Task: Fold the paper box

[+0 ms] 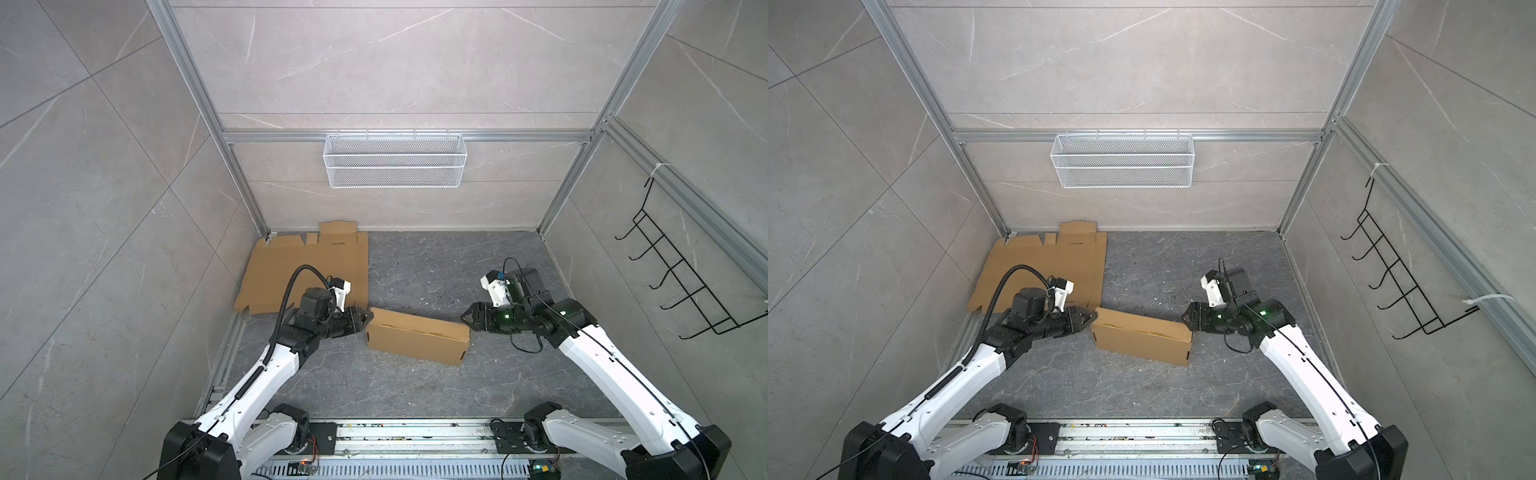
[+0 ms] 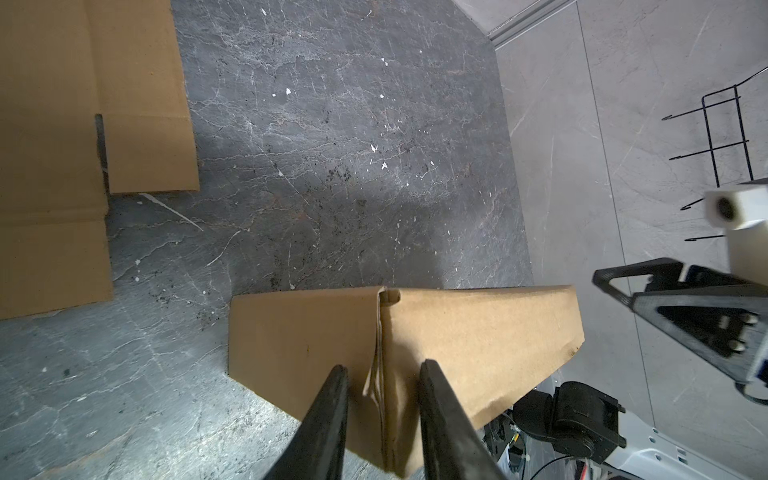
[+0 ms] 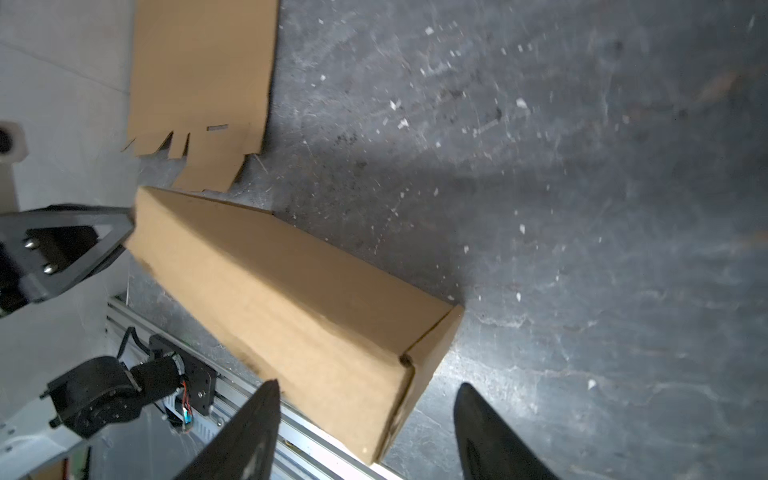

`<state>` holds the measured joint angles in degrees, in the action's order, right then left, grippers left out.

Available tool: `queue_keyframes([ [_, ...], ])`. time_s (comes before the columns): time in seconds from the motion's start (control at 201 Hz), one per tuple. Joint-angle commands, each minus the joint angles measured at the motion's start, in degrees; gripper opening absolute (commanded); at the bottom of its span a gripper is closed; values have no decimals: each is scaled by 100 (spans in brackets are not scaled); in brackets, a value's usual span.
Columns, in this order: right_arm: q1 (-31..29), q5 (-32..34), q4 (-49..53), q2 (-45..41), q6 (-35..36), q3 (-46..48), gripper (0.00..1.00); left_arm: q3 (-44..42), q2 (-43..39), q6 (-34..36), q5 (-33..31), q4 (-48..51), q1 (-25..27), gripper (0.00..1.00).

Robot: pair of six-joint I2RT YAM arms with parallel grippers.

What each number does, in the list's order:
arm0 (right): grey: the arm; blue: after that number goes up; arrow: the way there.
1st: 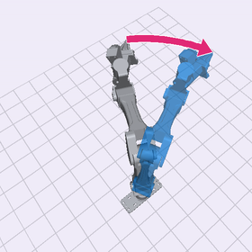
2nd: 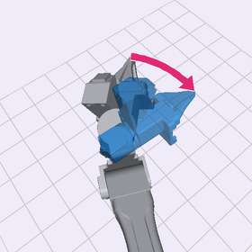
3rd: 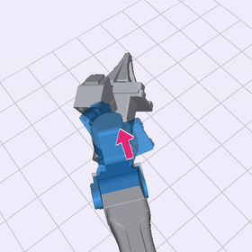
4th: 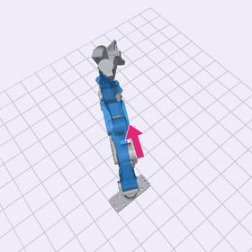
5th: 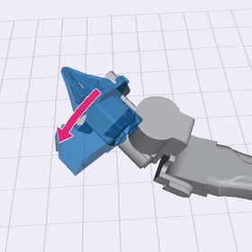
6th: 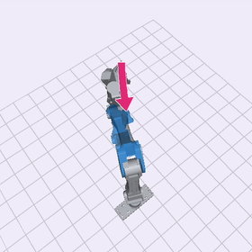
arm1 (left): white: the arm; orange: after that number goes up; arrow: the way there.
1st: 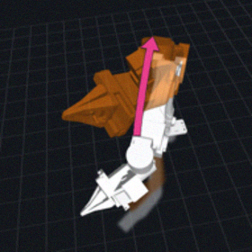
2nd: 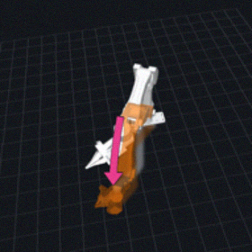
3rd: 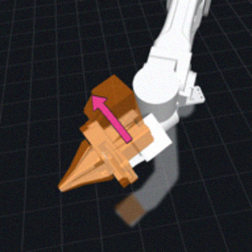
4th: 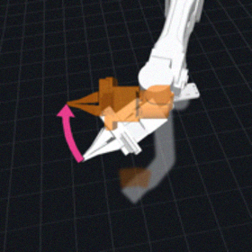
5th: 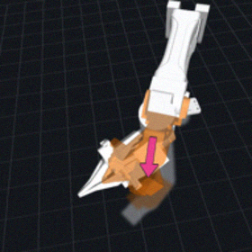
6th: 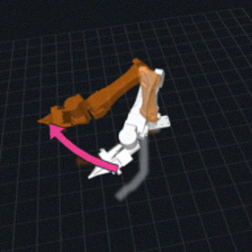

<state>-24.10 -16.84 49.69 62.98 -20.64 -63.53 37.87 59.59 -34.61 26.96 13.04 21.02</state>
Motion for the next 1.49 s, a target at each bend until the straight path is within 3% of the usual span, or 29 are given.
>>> queue_keyframes([
  [0.0, -804, 568, 384, 409, 1359, -439, 75, -141, 220, 158, -502, 1112, 21, 32],
  [0.075, -1567, 1299, 369, 819, 1967, -768, 82, -139, 247, 174, -517, 1113, 17, 32],
  [0.184, -1992, 1513, 508, 1646, 2452, -1383, 89, -124, 257, 199, -517, 1129, 17, 32],
  [0.488, -2645, 2291, 619, 3037, 3219, -2065, 90, -104, 200, 235, -577, 1166, 26, 32],
  [1.06, -2754, 2271, 368, 3502, 3612, -1908, 69, 107, -12, 262, -510, 1246, 21, 38],
  [1.299, -2760, 2766, 14, 3153, 4116, -1571, 59, 961, -254, 651, -846, 1663, 2, 52],
  [1.488, -2759, 3732, -391, 2841, 4584, -1159, 52, 1615, -93, 702, -1360, 1834, -201, 56],
])
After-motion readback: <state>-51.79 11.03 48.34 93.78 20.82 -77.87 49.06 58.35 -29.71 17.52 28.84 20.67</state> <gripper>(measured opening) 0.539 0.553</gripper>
